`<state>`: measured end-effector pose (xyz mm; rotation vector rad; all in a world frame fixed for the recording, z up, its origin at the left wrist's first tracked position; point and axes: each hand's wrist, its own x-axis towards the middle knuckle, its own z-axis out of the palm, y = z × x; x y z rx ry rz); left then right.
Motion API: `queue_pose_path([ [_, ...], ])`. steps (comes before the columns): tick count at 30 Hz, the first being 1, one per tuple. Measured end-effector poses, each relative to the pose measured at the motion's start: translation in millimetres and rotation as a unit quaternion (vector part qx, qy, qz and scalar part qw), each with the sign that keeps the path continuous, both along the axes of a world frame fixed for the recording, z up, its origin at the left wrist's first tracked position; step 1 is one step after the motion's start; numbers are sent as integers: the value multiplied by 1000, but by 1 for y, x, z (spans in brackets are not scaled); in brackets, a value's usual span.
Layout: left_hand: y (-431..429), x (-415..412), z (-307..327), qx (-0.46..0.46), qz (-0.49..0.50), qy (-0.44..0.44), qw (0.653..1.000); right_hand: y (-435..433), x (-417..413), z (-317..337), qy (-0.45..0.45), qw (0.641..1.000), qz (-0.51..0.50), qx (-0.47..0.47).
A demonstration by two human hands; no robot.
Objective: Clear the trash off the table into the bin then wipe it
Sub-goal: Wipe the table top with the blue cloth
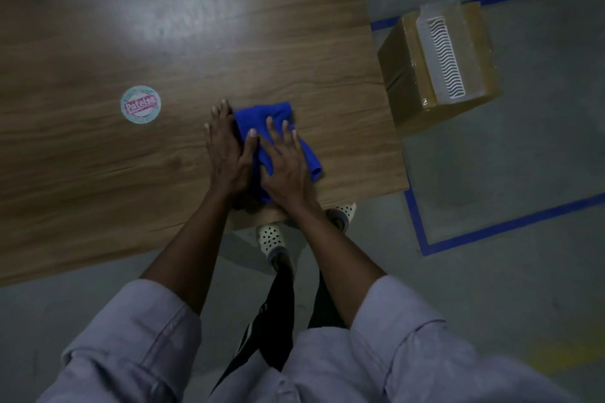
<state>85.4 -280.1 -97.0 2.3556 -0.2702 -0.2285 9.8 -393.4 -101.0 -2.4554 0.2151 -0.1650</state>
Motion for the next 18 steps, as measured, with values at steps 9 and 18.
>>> queue_pose_path([
  [9, -4, 26, 27, 63, -22, -66, 996, -87, -63, 7, 57, 981, -151, -108],
  [18, -20, 49, 1, 212, -23, -101, 972, -110, 60, 9, 118, 963, -165, -177],
])
